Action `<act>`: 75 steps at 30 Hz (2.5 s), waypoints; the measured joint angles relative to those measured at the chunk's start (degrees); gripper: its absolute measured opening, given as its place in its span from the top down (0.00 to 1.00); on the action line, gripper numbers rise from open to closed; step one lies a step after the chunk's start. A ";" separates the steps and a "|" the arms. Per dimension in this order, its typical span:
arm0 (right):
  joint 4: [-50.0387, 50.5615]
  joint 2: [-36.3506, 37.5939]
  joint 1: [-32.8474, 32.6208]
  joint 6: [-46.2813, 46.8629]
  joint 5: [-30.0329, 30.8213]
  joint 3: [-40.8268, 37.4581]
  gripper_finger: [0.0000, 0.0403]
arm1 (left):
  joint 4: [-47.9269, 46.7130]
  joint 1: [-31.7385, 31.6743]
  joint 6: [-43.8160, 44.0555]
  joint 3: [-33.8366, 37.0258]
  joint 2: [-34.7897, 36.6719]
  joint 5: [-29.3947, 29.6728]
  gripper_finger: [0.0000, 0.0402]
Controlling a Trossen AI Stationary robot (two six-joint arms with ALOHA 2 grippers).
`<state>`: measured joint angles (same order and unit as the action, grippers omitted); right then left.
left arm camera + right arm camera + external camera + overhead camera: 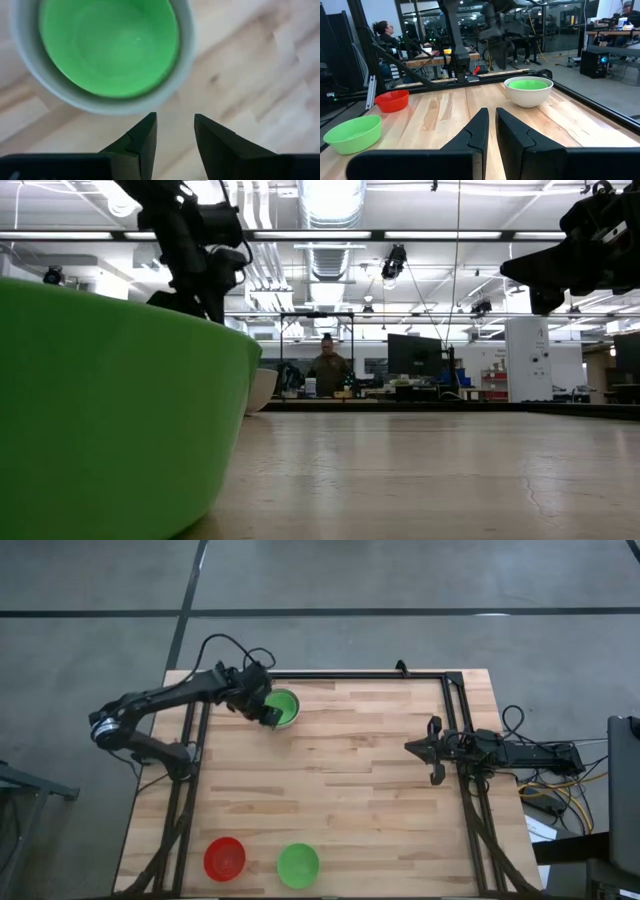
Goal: Nest bowls inside each other
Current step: Stack the green bowl on the stacked green bowl
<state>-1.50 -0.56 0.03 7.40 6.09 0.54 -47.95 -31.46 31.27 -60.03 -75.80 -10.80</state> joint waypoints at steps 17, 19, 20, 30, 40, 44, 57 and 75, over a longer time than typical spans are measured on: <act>0.00 0.00 -0.02 -0.03 0.00 0.00 0.92 | -2.73 20.97 -1.09 0.31 5.74 4.00 0.66; 0.00 0.00 -0.02 0.04 0.00 0.00 0.92 | -3.19 22.96 -1.09 0.31 5.93 4.29 0.66; 0.00 0.00 -0.02 -0.06 0.02 0.00 0.92 | -3.52 24.07 -1.09 0.31 6.04 4.37 0.66; 0.00 0.00 -0.01 -0.07 0.00 0.00 0.92 | -2.83 37.18 0.13 0.33 6.26 8.00 0.66; 0.00 0.00 0.00 -0.06 0.02 0.00 0.92 | 0.56 46.73 5.04 0.33 6.50 11.89 0.66; 0.00 0.00 -0.02 -0.01 0.00 0.00 0.92 | 1.26 49.67 7.50 0.33 6.50 13.58 0.66; 0.00 0.02 -0.02 0.00 0.02 0.00 0.92 | 9.61 55.43 5.31 0.33 4.52 14.46 0.66; 0.00 0.02 -0.02 -0.07 0.01 0.00 0.92 | 13.67 56.81 17.51 0.35 -2.89 7.27 0.66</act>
<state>-1.50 -0.54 0.01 7.33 6.10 0.54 -34.29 25.35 48.77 -59.68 -78.69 -3.53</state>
